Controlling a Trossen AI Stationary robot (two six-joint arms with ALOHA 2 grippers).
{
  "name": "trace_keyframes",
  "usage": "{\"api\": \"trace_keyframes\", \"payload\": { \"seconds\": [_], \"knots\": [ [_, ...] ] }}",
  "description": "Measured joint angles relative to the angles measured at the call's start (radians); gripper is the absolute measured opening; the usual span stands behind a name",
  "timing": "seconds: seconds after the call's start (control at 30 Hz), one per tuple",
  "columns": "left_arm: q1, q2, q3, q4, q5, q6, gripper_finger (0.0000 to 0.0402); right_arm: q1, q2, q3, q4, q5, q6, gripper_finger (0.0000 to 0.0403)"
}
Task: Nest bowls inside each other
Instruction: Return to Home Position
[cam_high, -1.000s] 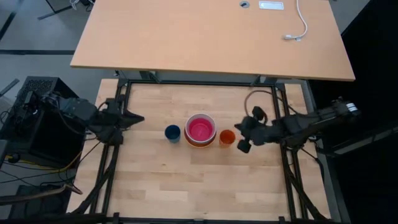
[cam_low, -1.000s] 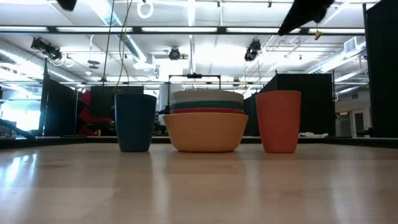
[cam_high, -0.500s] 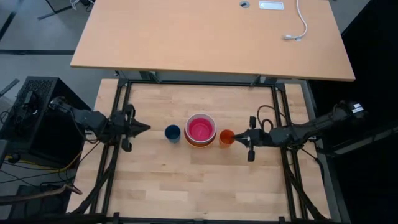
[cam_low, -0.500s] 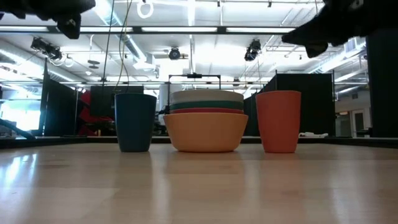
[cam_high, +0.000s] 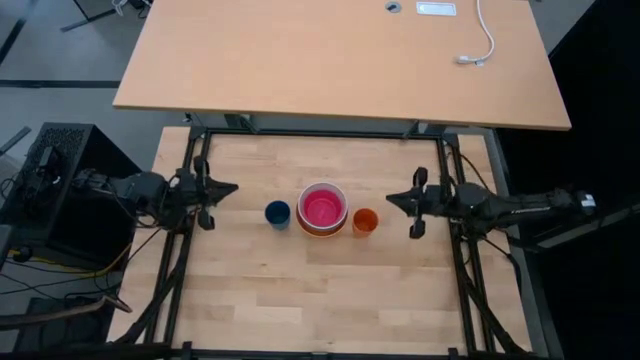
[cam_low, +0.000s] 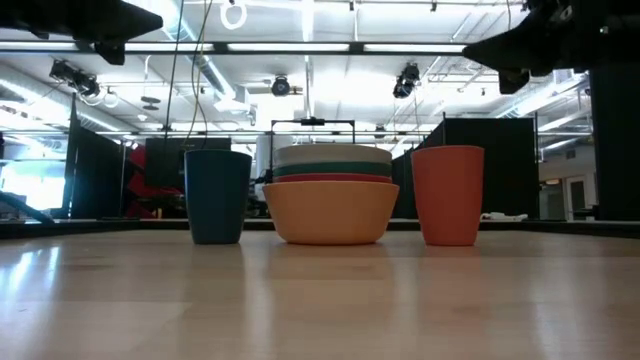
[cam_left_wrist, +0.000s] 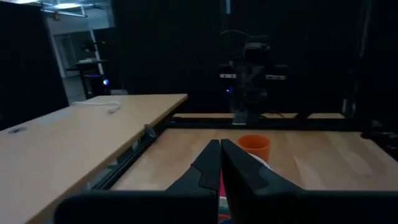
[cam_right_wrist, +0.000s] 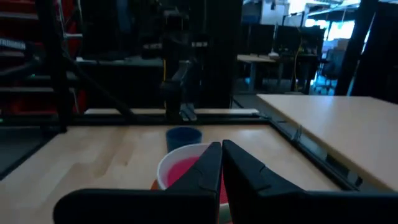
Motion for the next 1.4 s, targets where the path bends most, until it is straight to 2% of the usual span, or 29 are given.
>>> {"api": "trace_keyframes", "payload": {
  "seconds": [0.23, 0.33, 0.67, 1.4],
  "knots": [
    [0.068, -0.088, 0.008, -0.07, 0.031, -0.006, 0.0, -0.12, -0.157, -0.008, -0.102, -0.134, 0.014, 0.0],
    [0.068, -0.134, 0.029, -0.108, 0.035, -0.014, 0.0, -0.121, -0.221, -0.008, -0.139, -0.138, 0.014, 0.0],
    [0.067, -0.137, 0.081, -0.218, 0.049, -0.027, 0.0, -0.12, -0.459, -0.008, -0.329, -0.139, 0.02, 0.0],
    [0.067, -0.137, 0.037, -0.215, 0.028, -0.051, 0.0, -0.119, -0.505, 0.036, -0.385, -0.226, -0.035, 0.0]
  ]
}}
